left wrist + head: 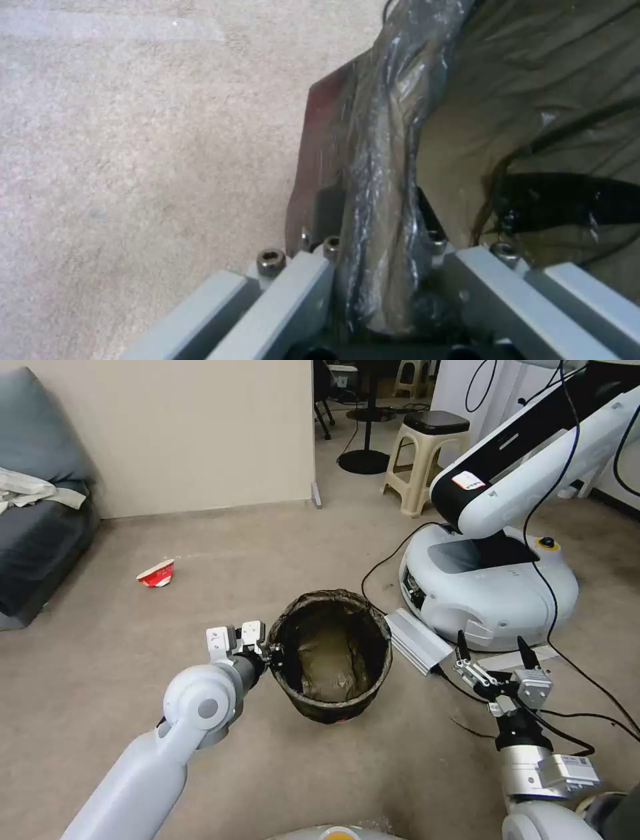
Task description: Pick up the trash can from the floor.
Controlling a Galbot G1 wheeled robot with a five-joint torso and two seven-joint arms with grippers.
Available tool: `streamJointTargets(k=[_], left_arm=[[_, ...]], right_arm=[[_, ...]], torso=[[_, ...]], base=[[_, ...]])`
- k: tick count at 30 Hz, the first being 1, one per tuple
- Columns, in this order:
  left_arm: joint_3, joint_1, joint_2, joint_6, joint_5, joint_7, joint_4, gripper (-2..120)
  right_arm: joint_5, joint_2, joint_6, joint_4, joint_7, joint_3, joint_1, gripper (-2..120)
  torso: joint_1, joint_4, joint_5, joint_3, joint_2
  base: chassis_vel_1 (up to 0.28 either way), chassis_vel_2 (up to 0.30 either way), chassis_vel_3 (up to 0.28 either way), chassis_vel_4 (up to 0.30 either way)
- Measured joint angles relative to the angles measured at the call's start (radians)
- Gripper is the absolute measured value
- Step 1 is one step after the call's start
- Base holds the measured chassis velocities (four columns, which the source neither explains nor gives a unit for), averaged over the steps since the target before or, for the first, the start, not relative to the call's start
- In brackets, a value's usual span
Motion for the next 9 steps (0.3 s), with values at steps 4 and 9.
streamJointTargets(k=[4,9], left_arm=[[0.003,-0.003,0.000,0.000,0.000,0.000,0.004,1],[0.006,-0.005,0.000,0.000,0.000,0.001,0.010,1]], right_arm=[[0.000,-0.001,0.000,-0.002,0.000,0.000,0.001,100],[0.000,-0.001,0.000,-0.003,0.000,0.000,0.002,100]], torso=[[0.000,0.0000,0.0000,0.000,0.000],[0.000,0.0000,0.0000,0.000,0.000]], base=[[0.000,0.000,0.000,0.000],[0.000,0.000,0.000,0.000]])
